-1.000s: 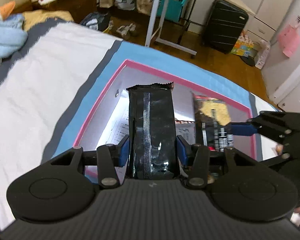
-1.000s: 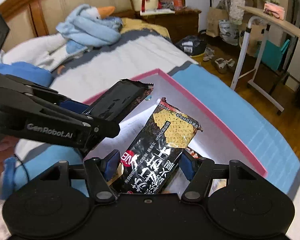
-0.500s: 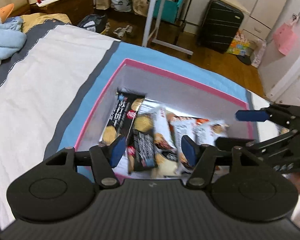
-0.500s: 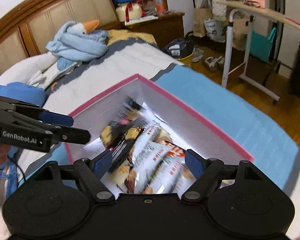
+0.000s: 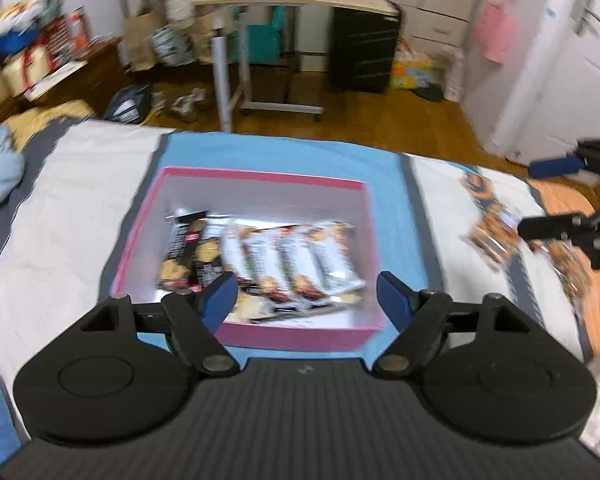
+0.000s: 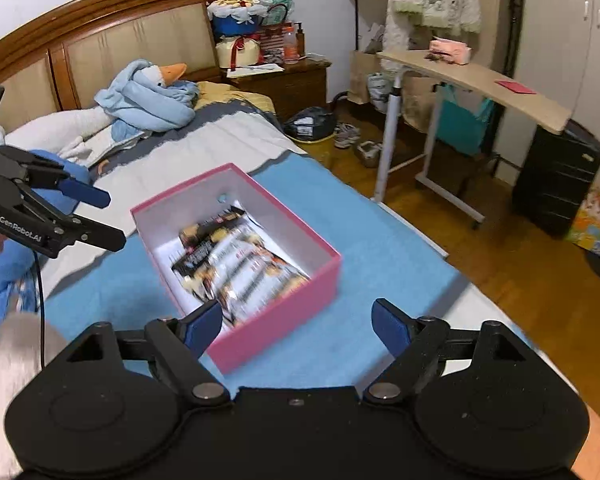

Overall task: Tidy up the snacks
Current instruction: 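Withdraw both grippers and move them to the clear bag of nuts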

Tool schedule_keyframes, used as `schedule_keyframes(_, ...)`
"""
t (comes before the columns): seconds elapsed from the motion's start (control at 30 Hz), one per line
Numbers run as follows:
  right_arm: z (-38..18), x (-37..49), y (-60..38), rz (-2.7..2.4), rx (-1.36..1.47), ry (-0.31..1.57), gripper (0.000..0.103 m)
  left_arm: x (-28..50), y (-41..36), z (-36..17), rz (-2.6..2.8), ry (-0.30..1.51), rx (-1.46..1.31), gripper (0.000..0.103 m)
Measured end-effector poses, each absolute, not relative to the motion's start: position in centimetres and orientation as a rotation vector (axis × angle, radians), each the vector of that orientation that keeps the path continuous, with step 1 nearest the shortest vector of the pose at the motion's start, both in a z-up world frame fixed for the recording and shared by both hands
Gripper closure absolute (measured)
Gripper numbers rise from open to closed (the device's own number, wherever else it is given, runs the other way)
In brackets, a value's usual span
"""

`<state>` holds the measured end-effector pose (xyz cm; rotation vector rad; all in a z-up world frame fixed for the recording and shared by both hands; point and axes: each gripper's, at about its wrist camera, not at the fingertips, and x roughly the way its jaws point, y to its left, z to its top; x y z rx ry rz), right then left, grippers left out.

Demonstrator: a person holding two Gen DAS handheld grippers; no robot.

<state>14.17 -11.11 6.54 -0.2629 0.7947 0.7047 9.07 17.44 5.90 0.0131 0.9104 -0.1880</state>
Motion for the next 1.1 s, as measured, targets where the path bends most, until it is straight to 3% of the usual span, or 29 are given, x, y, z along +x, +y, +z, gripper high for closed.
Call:
schedule_keyframes(0.37, 5.6, 11.5, -21.3, 0.574, -0.168, 0.898, 0.013, 7.2, 5.8, 5.9, -0.387, 0.898, 0.113, 0.013)
schedule_keyframes(0.83, -2.8, 18.1, -29.4, 0.266, 0.300, 1.142, 0.013, 14.2, -3.7, -2.1, -0.434, 0.959, 0.015, 0.012)
schedule_keyframes(1.1, -10.5, 21.3, -32.3, 0.146, 0.530, 1.246, 0.015, 19.2, -7.7, -6.2, -0.465, 0.880, 0.129, 0.012)
